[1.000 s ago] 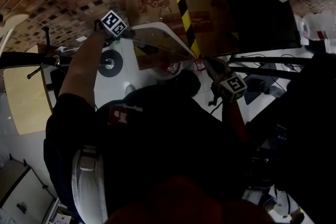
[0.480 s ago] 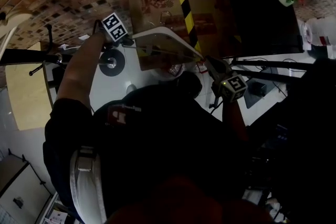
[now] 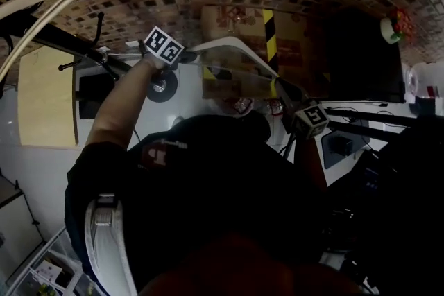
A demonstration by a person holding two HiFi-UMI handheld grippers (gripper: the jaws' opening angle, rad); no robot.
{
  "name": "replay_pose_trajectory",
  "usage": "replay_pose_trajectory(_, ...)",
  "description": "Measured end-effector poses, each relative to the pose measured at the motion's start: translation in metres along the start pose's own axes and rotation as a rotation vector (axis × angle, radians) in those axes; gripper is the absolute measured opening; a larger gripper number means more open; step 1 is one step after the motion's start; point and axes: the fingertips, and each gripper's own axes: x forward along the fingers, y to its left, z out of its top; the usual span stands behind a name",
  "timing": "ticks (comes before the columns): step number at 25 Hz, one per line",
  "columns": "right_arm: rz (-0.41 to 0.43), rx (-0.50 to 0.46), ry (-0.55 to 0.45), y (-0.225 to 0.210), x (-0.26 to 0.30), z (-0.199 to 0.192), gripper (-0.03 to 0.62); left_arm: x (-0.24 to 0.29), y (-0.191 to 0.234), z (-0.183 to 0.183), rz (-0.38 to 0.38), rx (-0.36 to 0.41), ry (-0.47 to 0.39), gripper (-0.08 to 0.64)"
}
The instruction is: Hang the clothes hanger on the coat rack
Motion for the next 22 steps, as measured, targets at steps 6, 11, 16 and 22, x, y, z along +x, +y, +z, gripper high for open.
replay_pose_trajectory(6, 0.039, -0.050, -0.041, 0.003, 0.015, 0.030, 0.014, -0.035, -0.035, 0.004, 0.059, -0.002, -0.167, 0.083)
replay_pose_trajectory(11, 0.048, -0.063, -0.100, -0.008, 0.019, 0.065, 0.014, -0.097, -0.072, 0.000, 0.095, -0.010, -0.294, 0.083)
replay_pose_trajectory(16, 0.040, -0.082, -0.172, -0.041, 0.022, 0.099, 0.014, -0.167, -0.106, -0.008, 0.169, 0.001, -0.425, 0.083)
replay_pose_trajectory(22, 0.074, -0.098, -0.221, -0.043, 0.048, 0.138, 0.014, -0.244, -0.128, -0.042, 0.283, 0.008, -0.570, 0.083)
